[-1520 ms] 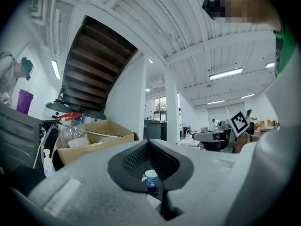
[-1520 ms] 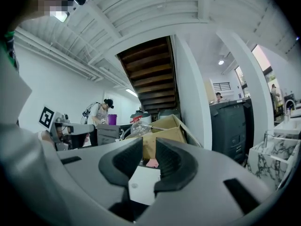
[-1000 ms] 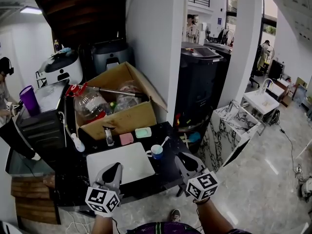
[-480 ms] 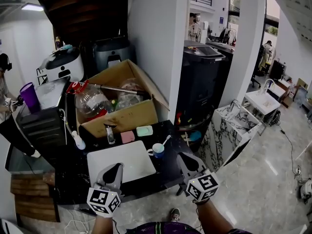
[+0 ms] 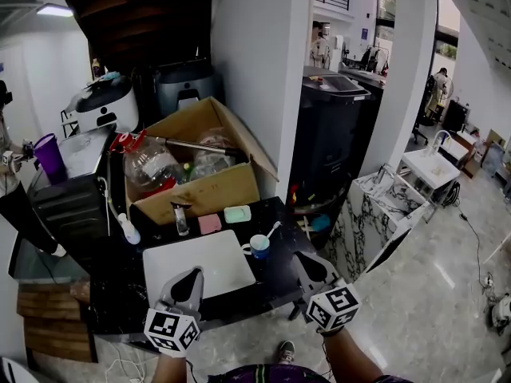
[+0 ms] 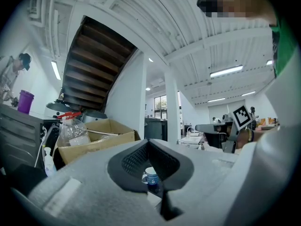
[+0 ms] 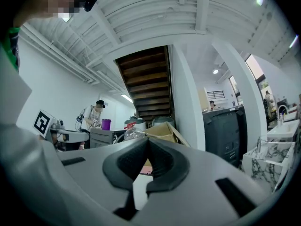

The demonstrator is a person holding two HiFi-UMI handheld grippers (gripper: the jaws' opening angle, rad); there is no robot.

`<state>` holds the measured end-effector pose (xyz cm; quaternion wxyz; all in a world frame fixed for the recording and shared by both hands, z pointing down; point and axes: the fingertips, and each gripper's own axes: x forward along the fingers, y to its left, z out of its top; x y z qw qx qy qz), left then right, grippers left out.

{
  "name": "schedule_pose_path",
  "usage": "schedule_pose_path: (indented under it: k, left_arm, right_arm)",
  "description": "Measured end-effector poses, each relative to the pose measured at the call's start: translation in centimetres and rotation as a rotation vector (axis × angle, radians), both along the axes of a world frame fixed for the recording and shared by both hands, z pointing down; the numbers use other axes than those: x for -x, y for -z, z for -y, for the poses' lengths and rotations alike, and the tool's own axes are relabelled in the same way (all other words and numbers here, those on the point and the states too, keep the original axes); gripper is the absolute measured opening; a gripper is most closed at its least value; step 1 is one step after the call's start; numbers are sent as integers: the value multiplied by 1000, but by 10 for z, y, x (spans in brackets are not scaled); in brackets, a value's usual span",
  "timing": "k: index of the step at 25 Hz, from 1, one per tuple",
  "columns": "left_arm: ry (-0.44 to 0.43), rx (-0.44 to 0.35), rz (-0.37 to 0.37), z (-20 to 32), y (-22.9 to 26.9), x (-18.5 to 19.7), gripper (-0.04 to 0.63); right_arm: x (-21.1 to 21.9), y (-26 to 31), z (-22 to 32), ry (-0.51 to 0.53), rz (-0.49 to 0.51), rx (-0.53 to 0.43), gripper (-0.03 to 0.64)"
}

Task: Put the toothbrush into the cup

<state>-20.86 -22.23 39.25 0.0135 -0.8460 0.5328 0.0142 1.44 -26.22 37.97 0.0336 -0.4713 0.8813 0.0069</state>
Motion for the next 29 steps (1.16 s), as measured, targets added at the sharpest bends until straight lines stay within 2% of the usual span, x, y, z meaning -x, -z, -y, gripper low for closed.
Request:
schedule_pose_path:
  k: [6, 29]
  left_arm:
    - [4, 5, -6, 0, -1, 0, 17]
    - [8, -2, 5, -3, 2, 3, 17]
  right_arm:
    - [1, 2, -2, -15, -46, -28, 2]
    - [2, -1, 1, -8, -39, 0, 3]
